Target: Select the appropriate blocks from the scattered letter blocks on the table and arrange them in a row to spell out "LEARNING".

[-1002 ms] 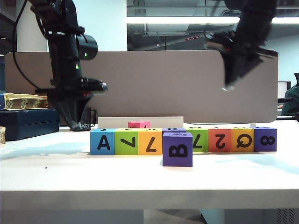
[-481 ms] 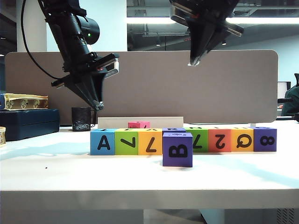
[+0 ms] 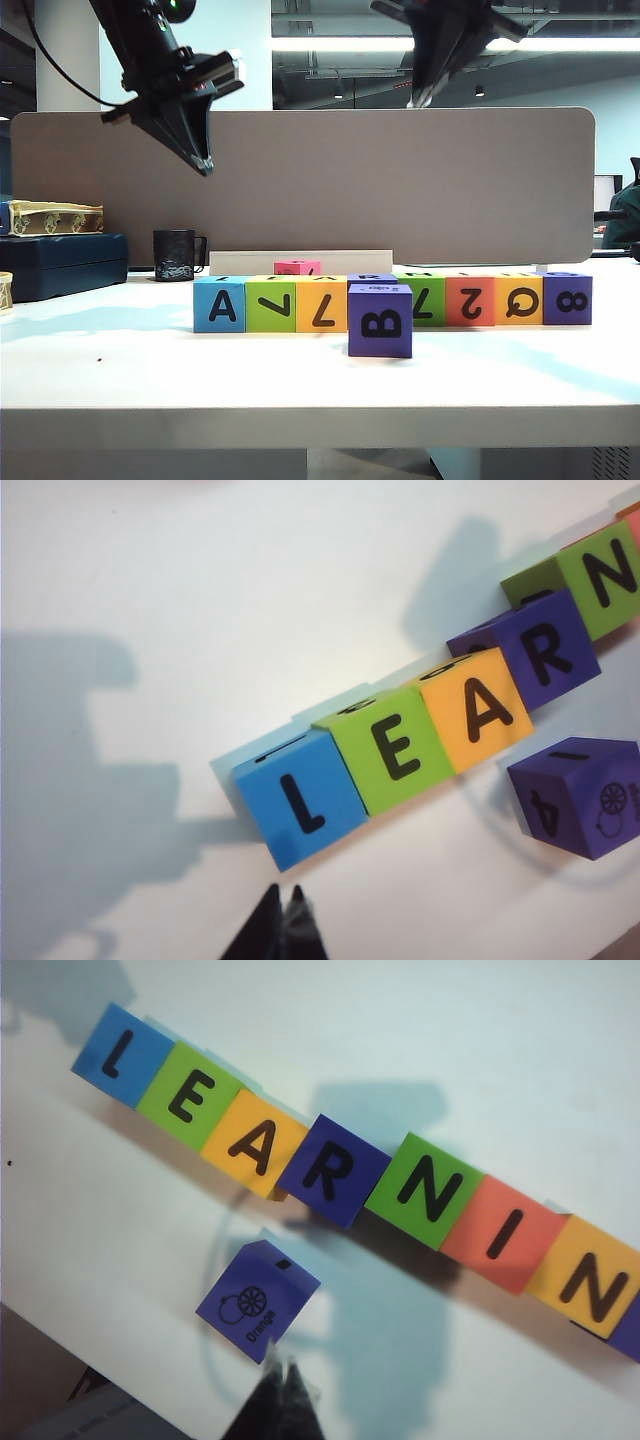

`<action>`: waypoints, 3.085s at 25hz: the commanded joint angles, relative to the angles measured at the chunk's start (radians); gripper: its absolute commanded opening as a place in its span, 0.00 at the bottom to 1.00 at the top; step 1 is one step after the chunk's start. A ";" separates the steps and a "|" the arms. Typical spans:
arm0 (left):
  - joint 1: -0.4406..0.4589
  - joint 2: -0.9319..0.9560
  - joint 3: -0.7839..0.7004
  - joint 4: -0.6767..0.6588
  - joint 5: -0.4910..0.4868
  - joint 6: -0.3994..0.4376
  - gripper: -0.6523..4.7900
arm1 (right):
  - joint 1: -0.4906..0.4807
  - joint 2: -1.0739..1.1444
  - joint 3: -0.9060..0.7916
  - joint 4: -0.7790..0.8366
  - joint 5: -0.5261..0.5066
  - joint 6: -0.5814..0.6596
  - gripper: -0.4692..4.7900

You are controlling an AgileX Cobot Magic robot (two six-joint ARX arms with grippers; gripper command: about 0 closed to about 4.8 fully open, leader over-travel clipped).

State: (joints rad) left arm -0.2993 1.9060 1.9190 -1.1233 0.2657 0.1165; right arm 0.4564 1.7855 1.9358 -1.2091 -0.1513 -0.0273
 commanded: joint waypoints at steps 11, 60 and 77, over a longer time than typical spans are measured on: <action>-0.103 -0.171 0.000 -0.048 -0.071 0.021 0.11 | 0.002 -0.056 0.174 -0.159 0.044 0.003 0.09; -0.174 -0.226 0.000 -0.022 -0.131 0.026 0.11 | -0.015 -0.407 -0.396 0.452 0.196 -0.034 0.09; -0.174 -0.226 0.000 -0.019 -0.131 0.026 0.11 | -0.290 -1.246 -1.443 0.908 0.201 0.089 0.09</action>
State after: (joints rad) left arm -0.4717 1.6855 1.9171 -1.1473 0.1341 0.1417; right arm 0.1711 0.5766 0.5266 -0.3424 0.0505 0.0589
